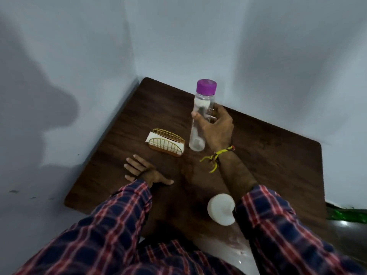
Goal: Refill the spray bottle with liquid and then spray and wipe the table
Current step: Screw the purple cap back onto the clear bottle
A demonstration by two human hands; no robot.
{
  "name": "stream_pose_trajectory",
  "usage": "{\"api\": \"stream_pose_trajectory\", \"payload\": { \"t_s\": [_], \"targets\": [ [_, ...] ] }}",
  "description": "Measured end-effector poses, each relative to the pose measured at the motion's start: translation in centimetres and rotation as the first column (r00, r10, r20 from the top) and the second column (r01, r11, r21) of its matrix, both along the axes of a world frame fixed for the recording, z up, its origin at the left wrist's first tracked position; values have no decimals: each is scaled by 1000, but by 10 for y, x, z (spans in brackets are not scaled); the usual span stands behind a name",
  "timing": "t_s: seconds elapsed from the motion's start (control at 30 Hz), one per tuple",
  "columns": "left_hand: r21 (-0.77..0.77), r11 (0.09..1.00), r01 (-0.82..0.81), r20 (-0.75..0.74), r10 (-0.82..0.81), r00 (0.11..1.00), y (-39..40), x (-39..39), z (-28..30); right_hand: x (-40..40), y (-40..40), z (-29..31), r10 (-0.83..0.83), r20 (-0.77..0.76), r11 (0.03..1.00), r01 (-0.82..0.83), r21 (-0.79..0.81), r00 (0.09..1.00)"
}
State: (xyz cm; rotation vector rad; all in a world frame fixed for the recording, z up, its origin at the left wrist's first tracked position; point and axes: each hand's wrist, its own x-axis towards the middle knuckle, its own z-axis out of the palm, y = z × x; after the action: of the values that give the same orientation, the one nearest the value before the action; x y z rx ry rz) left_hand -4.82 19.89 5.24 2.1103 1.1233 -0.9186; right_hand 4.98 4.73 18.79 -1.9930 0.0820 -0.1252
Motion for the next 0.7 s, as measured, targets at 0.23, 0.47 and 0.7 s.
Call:
{"api": "stream_pose_trajectory", "payload": {
  "t_s": [0.23,0.47,0.7],
  "targets": [
    [33,999,28,38,-30,999,9,4,-23,86,48,-47,-50,-32,999,50,-4,998],
    [20,1000,4,-98,-2,995,-1,14,-30,147,69,-82,-2,-73,999,5,38,997],
    [-34,998,55,-160,-60,985,5,18,-32,171,82,-96,69,-57,997,-68,21,996]
  ]
}}
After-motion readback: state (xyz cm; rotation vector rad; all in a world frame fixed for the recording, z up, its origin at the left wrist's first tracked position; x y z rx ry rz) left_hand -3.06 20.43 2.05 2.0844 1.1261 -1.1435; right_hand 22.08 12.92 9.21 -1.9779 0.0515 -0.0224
